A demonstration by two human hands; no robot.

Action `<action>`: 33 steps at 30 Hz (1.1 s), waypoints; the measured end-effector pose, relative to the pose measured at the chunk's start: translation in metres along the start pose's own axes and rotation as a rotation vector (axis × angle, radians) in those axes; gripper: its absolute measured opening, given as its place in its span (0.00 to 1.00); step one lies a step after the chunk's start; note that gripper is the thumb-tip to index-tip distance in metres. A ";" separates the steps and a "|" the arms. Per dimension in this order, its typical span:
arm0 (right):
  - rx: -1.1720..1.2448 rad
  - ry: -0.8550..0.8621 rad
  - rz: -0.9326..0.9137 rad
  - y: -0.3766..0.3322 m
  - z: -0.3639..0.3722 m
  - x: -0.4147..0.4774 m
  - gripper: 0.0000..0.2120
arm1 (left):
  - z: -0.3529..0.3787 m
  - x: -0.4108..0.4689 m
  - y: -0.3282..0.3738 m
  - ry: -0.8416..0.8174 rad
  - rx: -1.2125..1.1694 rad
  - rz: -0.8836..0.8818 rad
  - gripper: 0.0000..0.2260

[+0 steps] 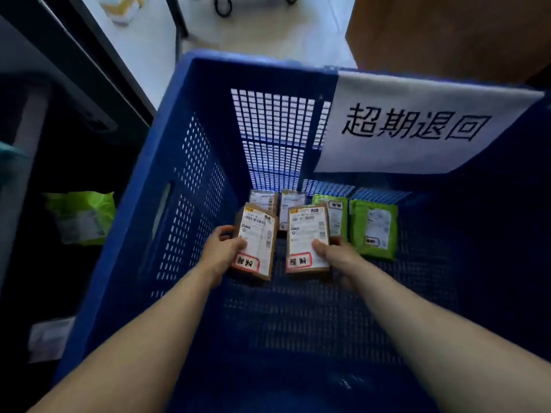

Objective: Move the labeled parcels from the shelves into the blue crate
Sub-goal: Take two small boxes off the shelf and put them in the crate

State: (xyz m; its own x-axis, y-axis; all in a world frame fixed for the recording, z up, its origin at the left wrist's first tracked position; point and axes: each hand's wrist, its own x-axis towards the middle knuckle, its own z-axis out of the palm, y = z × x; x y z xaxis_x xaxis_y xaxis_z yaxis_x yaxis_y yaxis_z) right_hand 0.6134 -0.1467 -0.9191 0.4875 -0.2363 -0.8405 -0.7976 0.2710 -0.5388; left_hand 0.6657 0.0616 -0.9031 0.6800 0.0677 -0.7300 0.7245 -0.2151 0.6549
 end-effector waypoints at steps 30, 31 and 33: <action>-0.524 0.034 0.003 0.058 0.035 0.091 0.09 | 0.024 0.072 -0.049 0.022 0.190 -0.103 0.17; -0.541 0.015 -0.009 0.045 0.033 0.075 0.10 | 0.022 0.059 -0.038 0.025 0.202 -0.098 0.17; -0.572 0.006 -0.058 0.013 0.028 0.042 0.11 | 0.019 0.032 -0.011 0.020 0.214 -0.072 0.17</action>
State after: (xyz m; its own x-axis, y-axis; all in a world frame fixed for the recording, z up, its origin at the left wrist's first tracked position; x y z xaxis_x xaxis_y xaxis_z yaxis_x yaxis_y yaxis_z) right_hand 0.6330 -0.1265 -0.9631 0.5353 -0.2412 -0.8095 -0.8357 -0.2903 -0.4662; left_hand 0.6778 0.0480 -0.9373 0.6309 0.1091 -0.7682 0.7324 -0.4105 0.5433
